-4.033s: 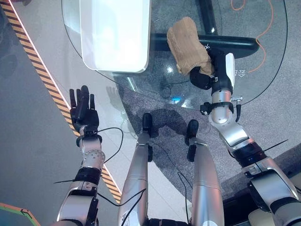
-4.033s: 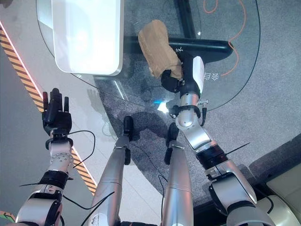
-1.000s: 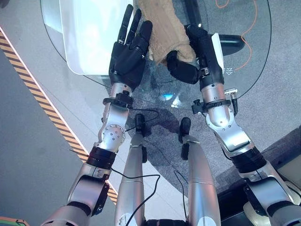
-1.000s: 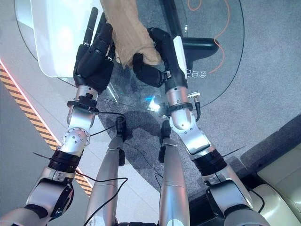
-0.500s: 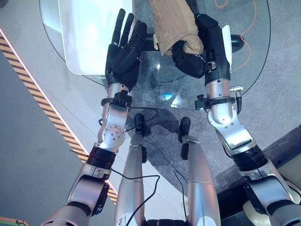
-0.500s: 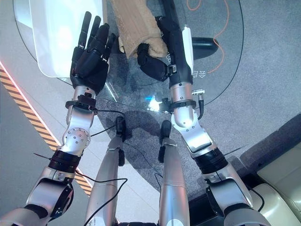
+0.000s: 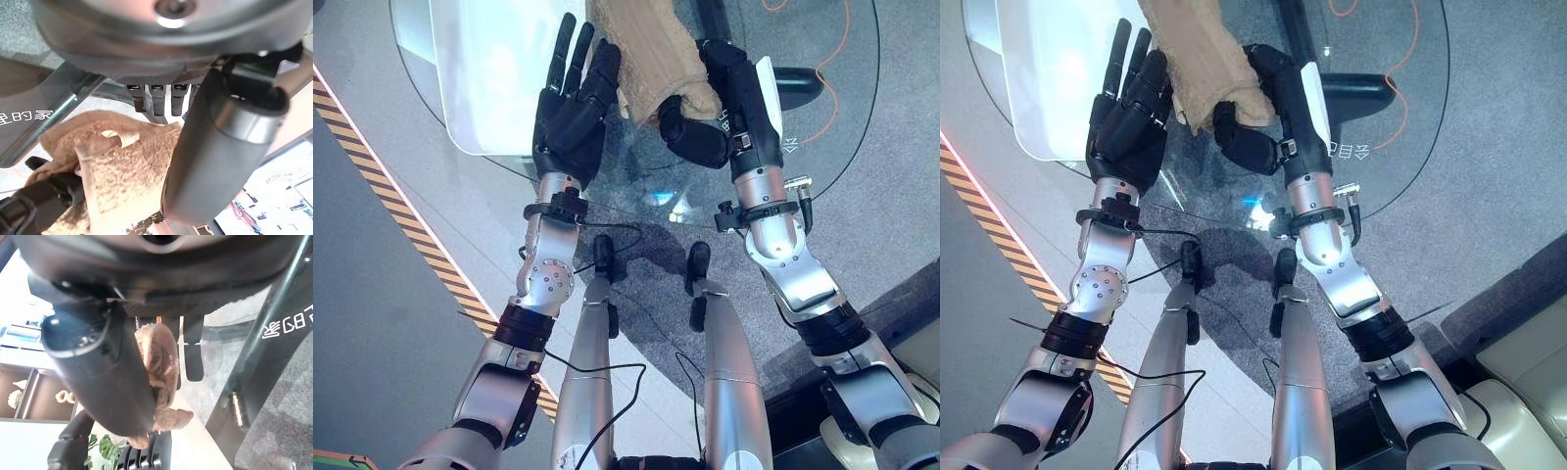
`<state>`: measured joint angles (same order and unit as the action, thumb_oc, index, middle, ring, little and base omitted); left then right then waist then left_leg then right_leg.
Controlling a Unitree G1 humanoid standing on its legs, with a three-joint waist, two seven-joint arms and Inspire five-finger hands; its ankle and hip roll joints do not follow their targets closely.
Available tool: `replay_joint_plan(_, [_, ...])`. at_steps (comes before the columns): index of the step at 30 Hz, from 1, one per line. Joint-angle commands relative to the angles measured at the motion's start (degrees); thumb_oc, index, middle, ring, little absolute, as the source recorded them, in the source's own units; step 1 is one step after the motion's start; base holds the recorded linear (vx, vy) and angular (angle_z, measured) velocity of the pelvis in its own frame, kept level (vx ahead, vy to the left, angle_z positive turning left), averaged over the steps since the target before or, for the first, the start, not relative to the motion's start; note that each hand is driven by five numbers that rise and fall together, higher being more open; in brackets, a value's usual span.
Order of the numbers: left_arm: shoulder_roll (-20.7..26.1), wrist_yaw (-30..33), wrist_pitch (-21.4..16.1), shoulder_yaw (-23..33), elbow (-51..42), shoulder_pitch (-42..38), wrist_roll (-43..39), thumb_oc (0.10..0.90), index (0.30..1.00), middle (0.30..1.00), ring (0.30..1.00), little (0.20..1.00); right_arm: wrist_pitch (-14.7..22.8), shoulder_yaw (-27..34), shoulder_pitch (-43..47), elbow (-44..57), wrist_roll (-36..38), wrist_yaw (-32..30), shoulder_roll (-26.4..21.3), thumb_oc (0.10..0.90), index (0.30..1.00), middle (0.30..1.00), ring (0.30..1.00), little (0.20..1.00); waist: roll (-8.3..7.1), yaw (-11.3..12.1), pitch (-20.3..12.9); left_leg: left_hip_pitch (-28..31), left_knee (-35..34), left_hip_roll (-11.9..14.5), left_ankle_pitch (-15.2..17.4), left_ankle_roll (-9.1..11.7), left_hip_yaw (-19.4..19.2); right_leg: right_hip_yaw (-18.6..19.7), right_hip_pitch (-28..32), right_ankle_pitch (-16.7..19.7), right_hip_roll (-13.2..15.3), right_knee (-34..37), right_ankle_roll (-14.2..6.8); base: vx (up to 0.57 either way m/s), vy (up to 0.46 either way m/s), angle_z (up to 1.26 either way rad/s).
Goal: Wipe the table with a cloth and put it in the basket.
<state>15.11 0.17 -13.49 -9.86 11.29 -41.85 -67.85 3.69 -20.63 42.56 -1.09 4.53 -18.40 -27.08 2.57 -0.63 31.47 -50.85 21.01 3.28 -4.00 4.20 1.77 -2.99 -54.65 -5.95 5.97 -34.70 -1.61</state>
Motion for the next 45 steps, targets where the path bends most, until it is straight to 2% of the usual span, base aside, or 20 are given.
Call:
replay_joint_plan(1, [1.74, -5.10, -4.62, 1.38, -2.27, -8.44, 1.38, 0.800, 0.900, 0.900, 0.900, 0.900, 6.39, 0.57, 10.14, 11.52, 0.47, 0.73, 1.73, 0.100, 0.300, 0.300, 0.300, 0.200, -1.06, -0.17, -1.68, 0.28, 3.55, -2.02, 3.86, -2.44, -2.32, -2.57, 2.16, 2.50, -0.72, 4.44, -1.81, 0.00, 0.000, 0.00])
replay_joint_plan(13, [1.32, -5.95, -4.66, 1.05, -1.52, -11.01, -0.65, 0.800, 0.900, 0.900, 0.900, 0.900, 5.73, -0.97, 11.66, 10.22, 1.09, 3.34, 2.22, 0.100, 0.300, 0.300, 0.300, 0.200, -1.06, -0.26, -1.68, 0.20, 3.30, -2.01, 3.86, -2.29, -2.31, -2.50, 2.10, 2.50, -0.61, 4.83, -1.84, 0.00, 0.000, 0.00])
replay_joint_plan(27, [1.75, -6.54, -3.21, 0.03, 0.34, -12.69, 1.13, 0.800, 0.900, 0.900, 0.900, 0.900, 4.72, -2.40, 13.66, 10.18, 1.61, 5.15, 2.13, 0.100, 0.300, 0.300, 0.300, 0.200, -1.08, -0.26, -1.68, 0.49, 2.89, -2.12, 3.75, -2.06, -2.31, -2.56, 2.51, 2.90, -0.46, 5.87, -2.07, 0.00, 0.000, 0.00])
replay_joint_plan(28, [1.82, -7.10, -4.08, -0.01, 0.41, -12.76, 1.42, 0.339, 0.505, 0.505, 0.505, 0.439, 4.63, -2.42, 13.75, 10.18, 1.58, 5.27, 2.20, 0.100, 0.300, 0.300, 0.300, 0.200, -1.06, -0.27, -1.68, 0.48, 2.85, -2.11, 3.75, -2.08, -2.30, -2.55, 2.47, 2.92, -0.45, 5.88, -2.09, 0.00, 0.000, 0.00])
replay_joint_plan(29, [1.89, -7.62, -4.91, -0.02, 0.42, -12.86, 1.68, 0.100, 0.300, 0.300, 0.300, 0.200, 4.70, -2.42, 13.79, 10.03, 1.52, 5.37, 2.22, 0.100, 0.300, 0.300, 0.300, 0.200, -1.04, -0.26, -1.68, 0.44, 2.88, -2.13, 3.78, -2.07, -2.28, -2.53, 2.40, 2.98, -0.40, 5.90, -2.11, 0.00, 0.000, 0.00])
replay_joint_plan(45, [1.60, -7.86, -8.09, 0.31, 1.08, -13.96, 2.83, 0.100, 0.300, 0.300, 0.300, 0.200, 5.02, -2.36, 14.41, 9.07, 1.57, 5.22, 2.14, 0.100, 0.300, 0.300, 0.300, 0.200, -1.21, -0.34, -1.68, 0.03, 2.95, -2.23, 3.98, -1.97, -2.19, -2.39, 2.05, 3.02, -0.37, 6.14, -2.11, 0.00, 0.001, 0.00])
